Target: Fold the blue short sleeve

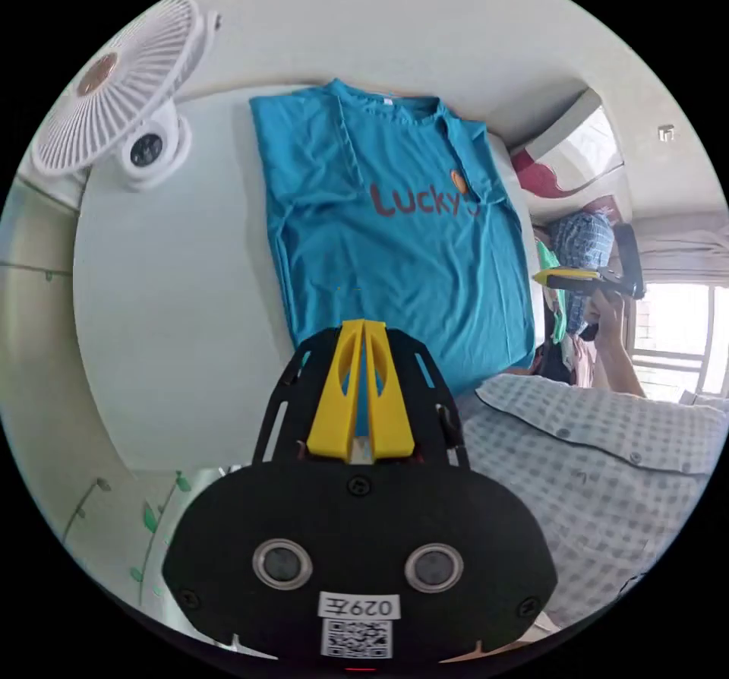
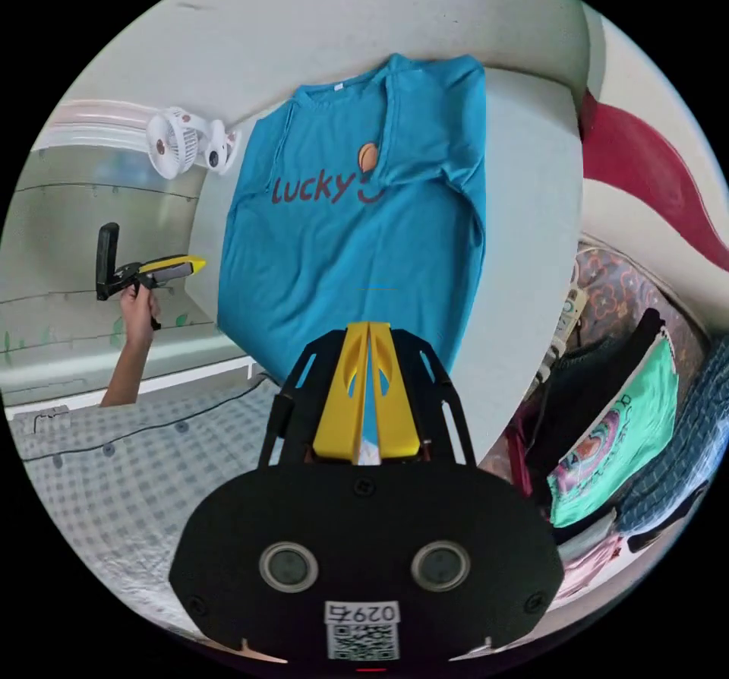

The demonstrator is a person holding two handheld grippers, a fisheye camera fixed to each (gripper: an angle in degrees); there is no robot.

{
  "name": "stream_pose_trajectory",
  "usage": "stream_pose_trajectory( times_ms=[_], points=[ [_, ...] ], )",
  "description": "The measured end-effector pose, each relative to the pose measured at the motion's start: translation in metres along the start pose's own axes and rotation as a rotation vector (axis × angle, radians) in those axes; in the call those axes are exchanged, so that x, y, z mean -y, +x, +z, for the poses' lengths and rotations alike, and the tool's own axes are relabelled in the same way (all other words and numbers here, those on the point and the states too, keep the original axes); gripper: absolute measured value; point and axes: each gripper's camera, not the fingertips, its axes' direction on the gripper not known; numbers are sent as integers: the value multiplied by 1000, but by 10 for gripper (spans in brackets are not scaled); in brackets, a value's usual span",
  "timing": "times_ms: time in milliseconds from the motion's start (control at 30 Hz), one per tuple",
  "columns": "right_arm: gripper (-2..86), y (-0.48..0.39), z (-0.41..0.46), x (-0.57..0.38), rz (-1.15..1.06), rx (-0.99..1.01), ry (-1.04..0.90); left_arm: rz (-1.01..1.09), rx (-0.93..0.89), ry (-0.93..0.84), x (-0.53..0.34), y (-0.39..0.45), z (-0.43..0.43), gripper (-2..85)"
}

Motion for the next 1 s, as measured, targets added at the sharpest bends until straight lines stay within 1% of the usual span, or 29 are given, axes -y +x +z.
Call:
stream_pose_trajectory(
  times_ms=[33, 133, 167, 200, 267, 300, 367, 433, 467, 500, 567, 633, 700, 733, 800, 900, 1000],
  points=[
    [-6, -1, 4, -8, 10, -13, -11, -9, -6, -13, -8, -1, 7, -10],
    [-6, 3, 19, -28, 69, -144, -58, -7, -16, -65, -25, -7, 36, -10],
    [-6, 3, 9, -32, 48, -139, 18, 3, 43, -97, -22, -10, 46, -10],
    [-5, 9, 0, -32, 62, -108, 63, 52, 27, -59, -18, -15, 42, -10],
    [-5, 20, -13, -30, 88, -53, 109, 49, -27, -40, -9, -32, 34, -10],
    [-4, 28, -21, -29, 115, -19, 115, 35, -55, -46, -3, -46, 28, -10],
    [-4, 36, -34, -37, 156, 19, 90, -19, -43, -49, -7, -65, 13, -9],
    [-2, 36, -61, -70, 130, 57, 186, -14, -35, 68, -36, -74, -21, -9],
    [0, 37, -78, -101, 126, 68, 253, -5, -31, 139, -64, -79, -41, -8],
    [3, 42, -89, -133, 137, 66, 291, -1, -31, 168, -95, -88, -53, -7],
    [13, 56, -98, -181, 174, 62, 295, -27, -52, 192, -145, -108, -59, -4],
    [34, 75, -99, -221, 231, 82, 279, -81, -124, 216, -191, -136, -54, 5],
    [82, 101, -98, -259, 321, 139, 260, -171, -299, 242, -236, -179, -39, 76],
    [91, 107, -98, -267, 340, 160, 266, -191, -348, 247, -244, -188, -35, 94],
    [117, 125, -98, -291, 384, 238, 302, -230, -504, 291, -270, -217, -21, 134],
    [127, 144, -94, -305, 422, 299, 302, -223, -579, 339, -283, -236, -11, 138],
    [125, 162, -90, -308, 417, 412, 293, -204, -547, 283, -276, -246, 2, 143]
  ],
)
